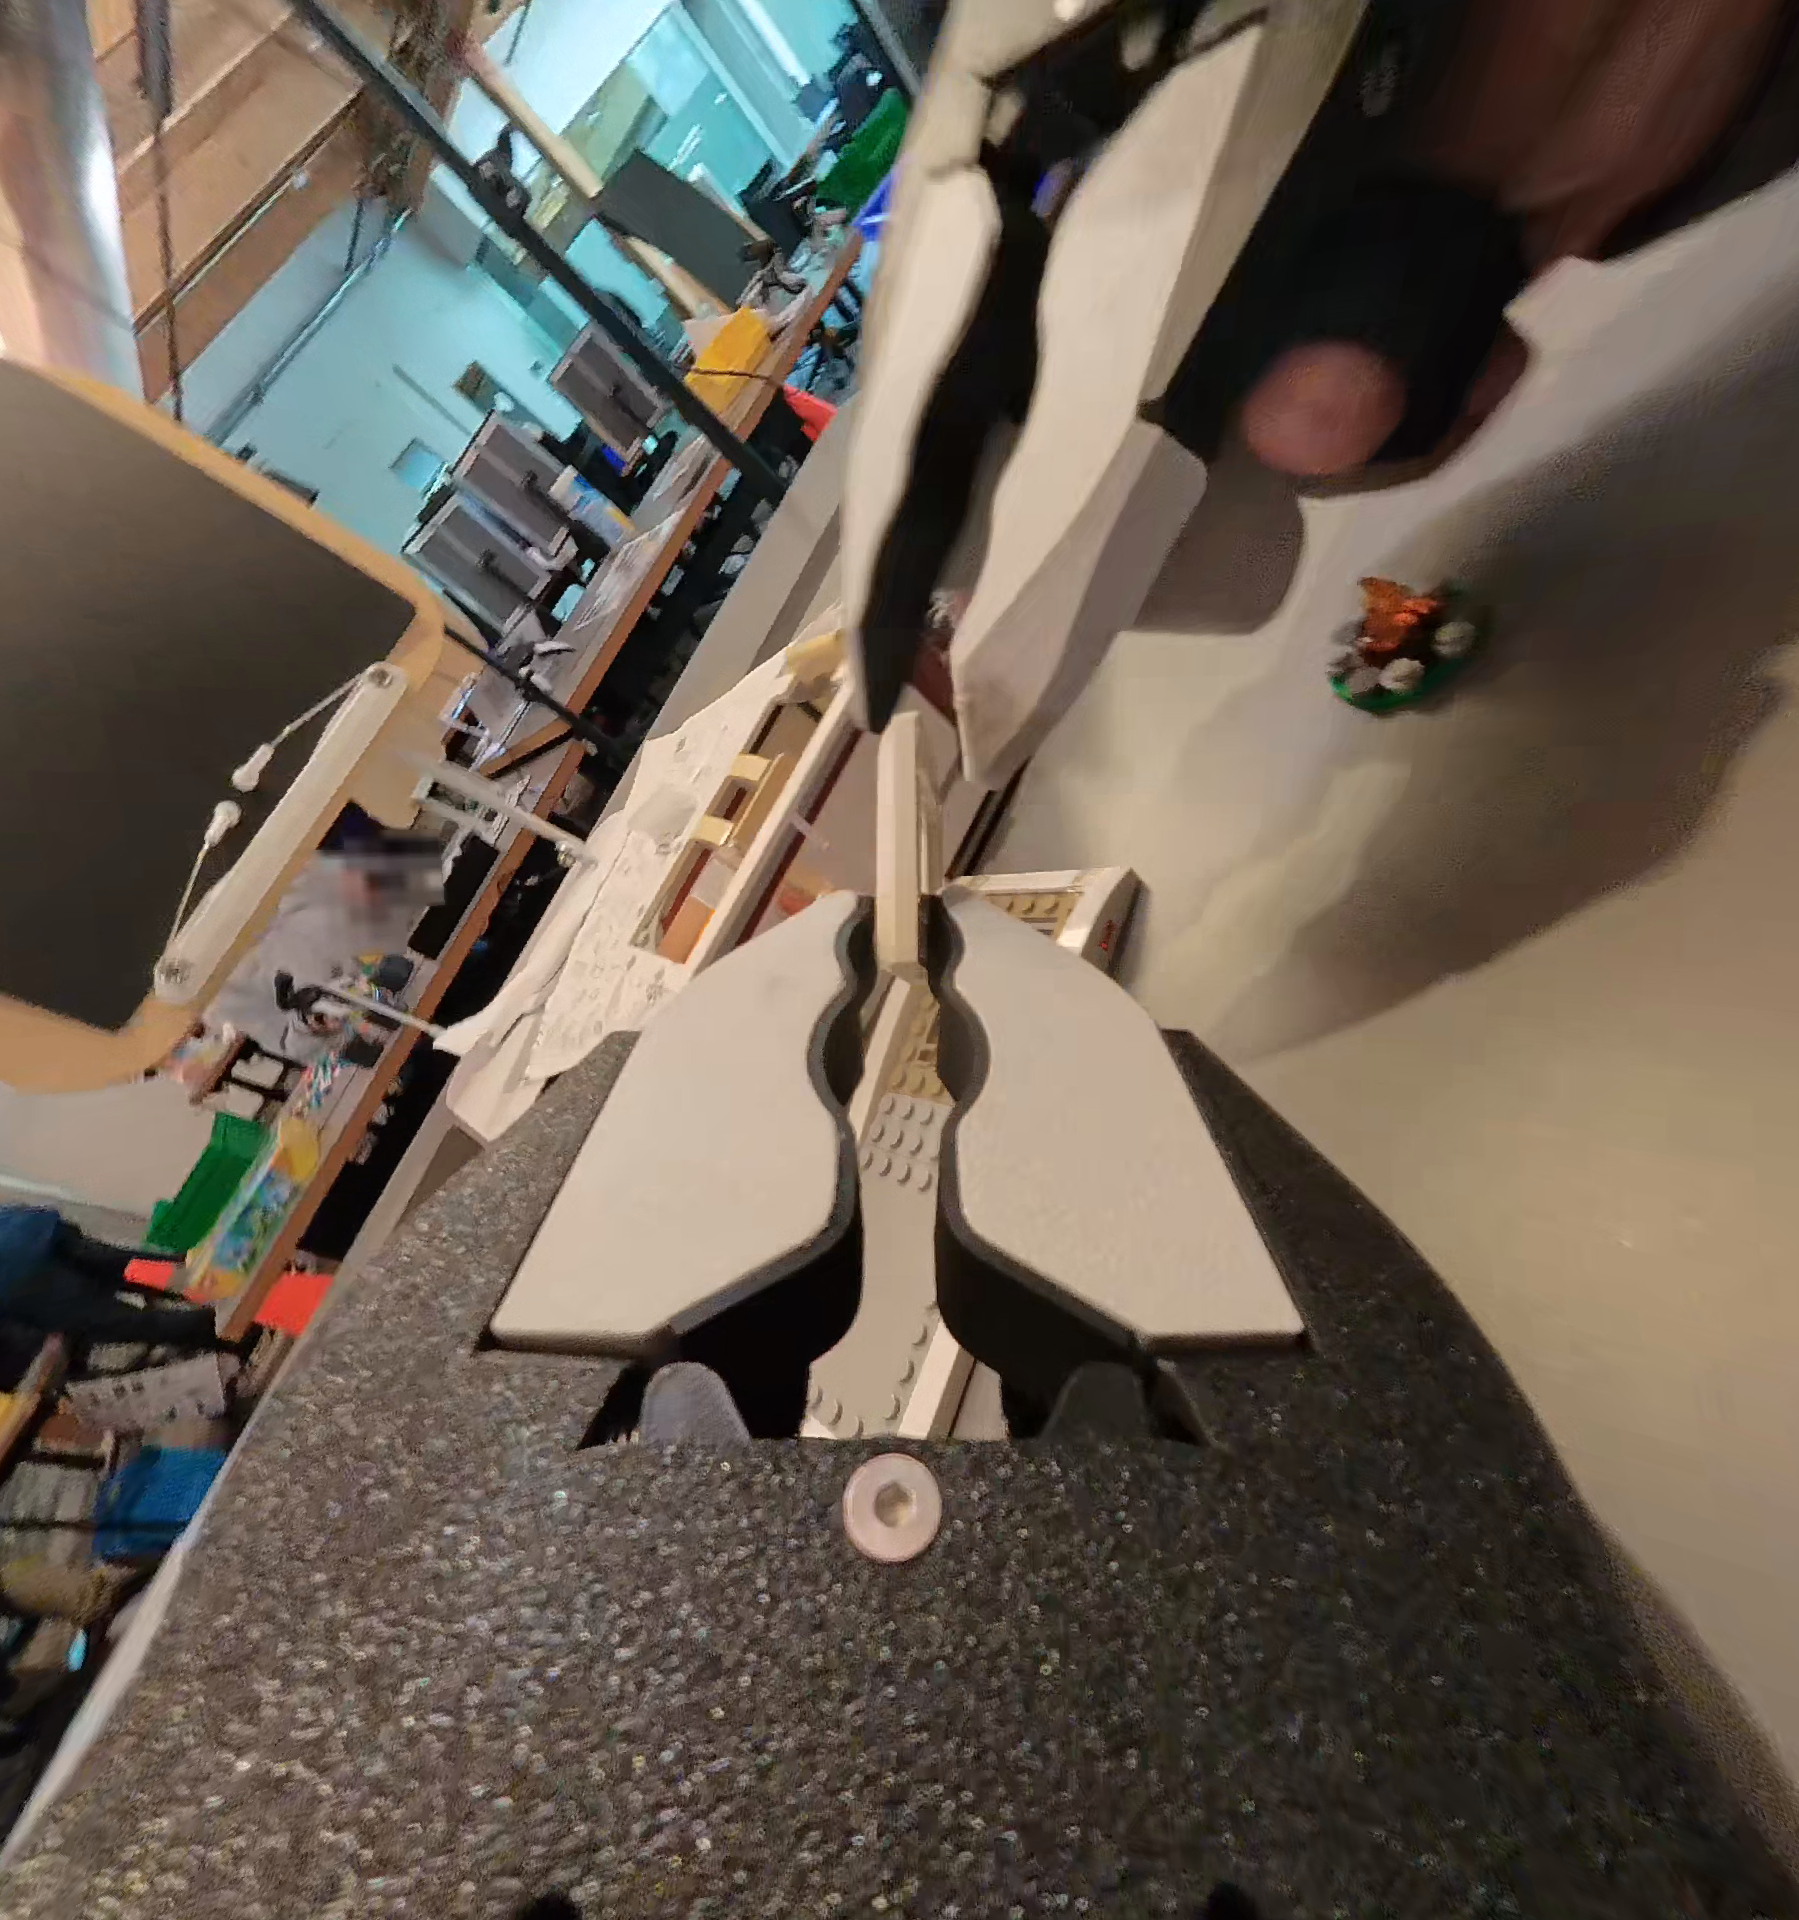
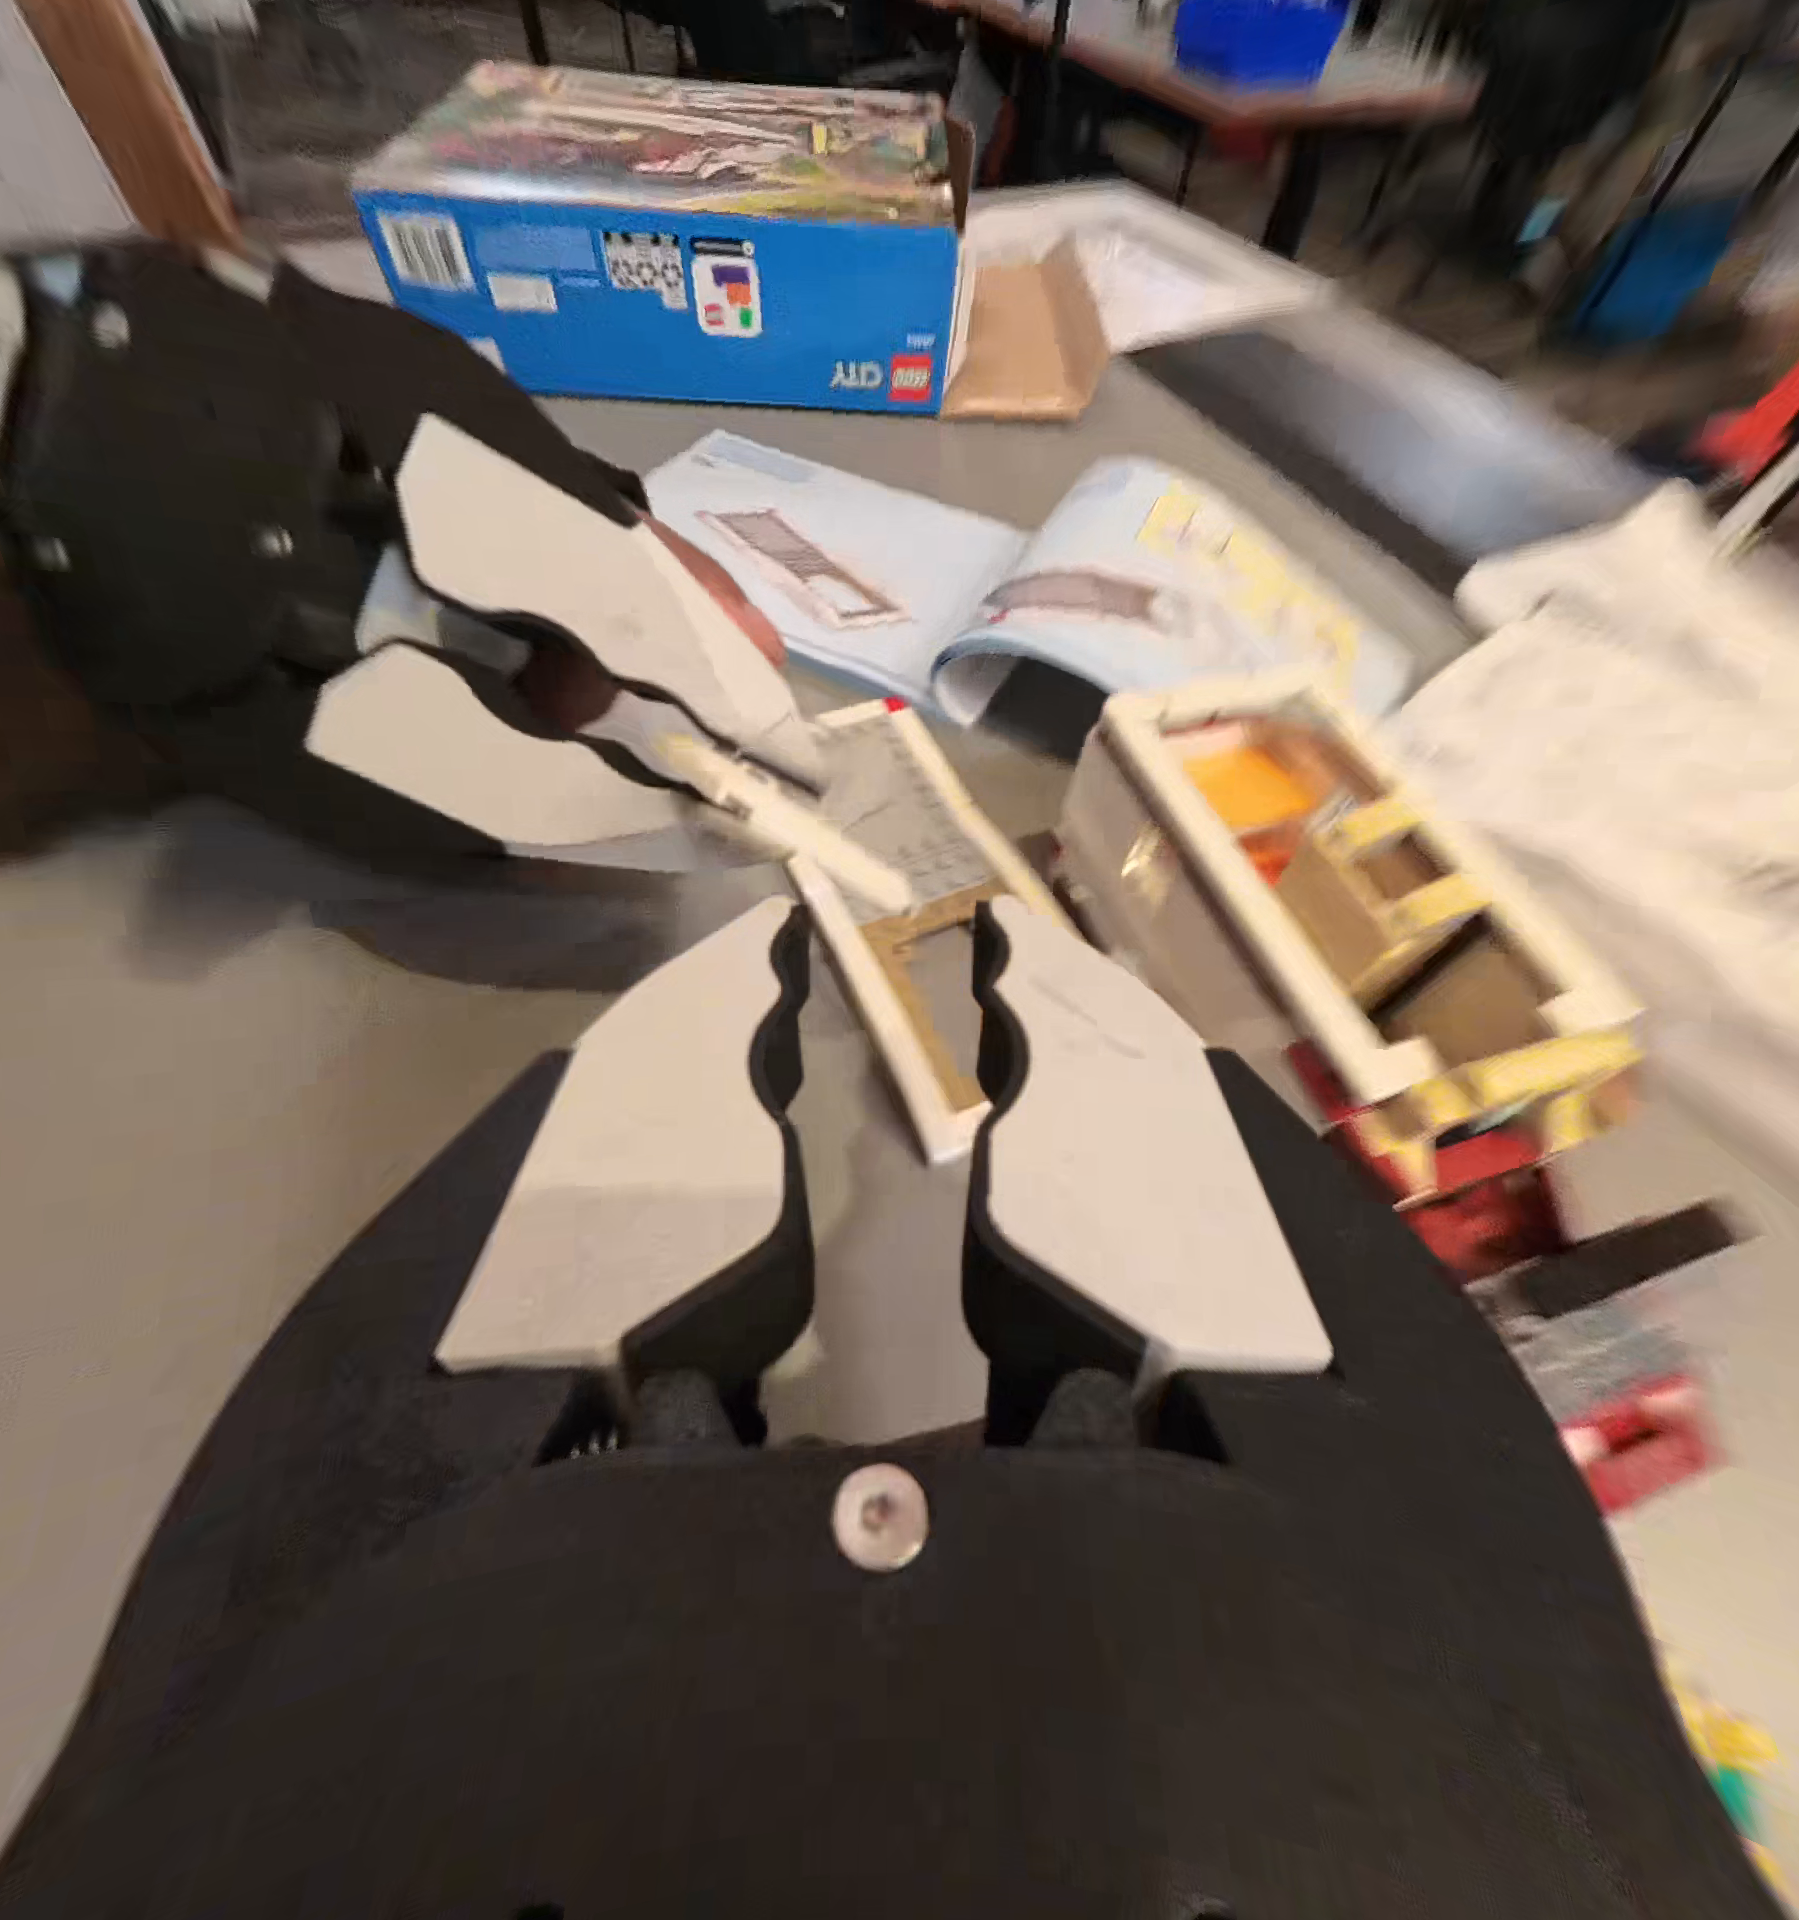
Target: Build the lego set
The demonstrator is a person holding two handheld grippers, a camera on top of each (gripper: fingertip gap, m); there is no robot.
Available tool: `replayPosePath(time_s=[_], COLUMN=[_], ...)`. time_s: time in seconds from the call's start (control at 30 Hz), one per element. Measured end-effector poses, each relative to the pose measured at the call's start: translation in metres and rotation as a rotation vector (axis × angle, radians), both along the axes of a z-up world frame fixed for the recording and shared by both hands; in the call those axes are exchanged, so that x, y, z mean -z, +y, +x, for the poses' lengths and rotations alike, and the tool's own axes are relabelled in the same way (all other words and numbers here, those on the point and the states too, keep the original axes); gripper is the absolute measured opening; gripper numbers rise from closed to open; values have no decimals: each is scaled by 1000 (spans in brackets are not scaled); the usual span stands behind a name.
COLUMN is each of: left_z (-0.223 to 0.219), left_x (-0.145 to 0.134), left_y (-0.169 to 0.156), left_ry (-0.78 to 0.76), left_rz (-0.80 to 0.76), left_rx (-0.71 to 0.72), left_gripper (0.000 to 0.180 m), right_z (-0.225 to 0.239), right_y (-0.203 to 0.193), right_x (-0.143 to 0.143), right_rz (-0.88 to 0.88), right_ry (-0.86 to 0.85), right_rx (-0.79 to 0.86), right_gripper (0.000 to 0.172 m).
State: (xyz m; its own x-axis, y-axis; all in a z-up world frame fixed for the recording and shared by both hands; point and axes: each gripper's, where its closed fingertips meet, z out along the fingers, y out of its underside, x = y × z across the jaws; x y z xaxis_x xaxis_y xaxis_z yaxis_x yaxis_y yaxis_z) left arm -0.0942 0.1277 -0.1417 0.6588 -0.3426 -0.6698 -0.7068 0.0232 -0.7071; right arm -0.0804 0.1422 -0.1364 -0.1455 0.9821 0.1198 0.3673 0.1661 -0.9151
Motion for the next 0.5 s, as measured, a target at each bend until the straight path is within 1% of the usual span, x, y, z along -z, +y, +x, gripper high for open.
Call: replayPosePath(time_s=[0.07, 0.17, 0.27, 0.33, 0.4, 0.5], left_z=[7, 19, 29, 31, 28, 24], left_x=[3, 8, 13, 14, 14, 12], left_y=[-3, -9, -15, -17, -15, -13], left_ry=[47, 97, 151, 172, 174, 152], left_rz=[-4, -13, -17, -10, -17, -15], left_rx=[41, 110, 175, 190, 170, 146], left_gripper=[9, 9, 9, 9, 10, 11], right_z=[4, 9, 10, 10, 10, 9], right_y=[-13, -32, -43, -45, -41, -36], right_x=[-3, 6, 15, 18, 18, 13], right_rz=[190, 401, 457, 471, 496, 523], right_ry=[30, 32, 15, 9, 10, 29], right_rx=[-102, -225, -282, -287, -270, -242], right_gripper=[40, 49, 53, 46, 41, 25])
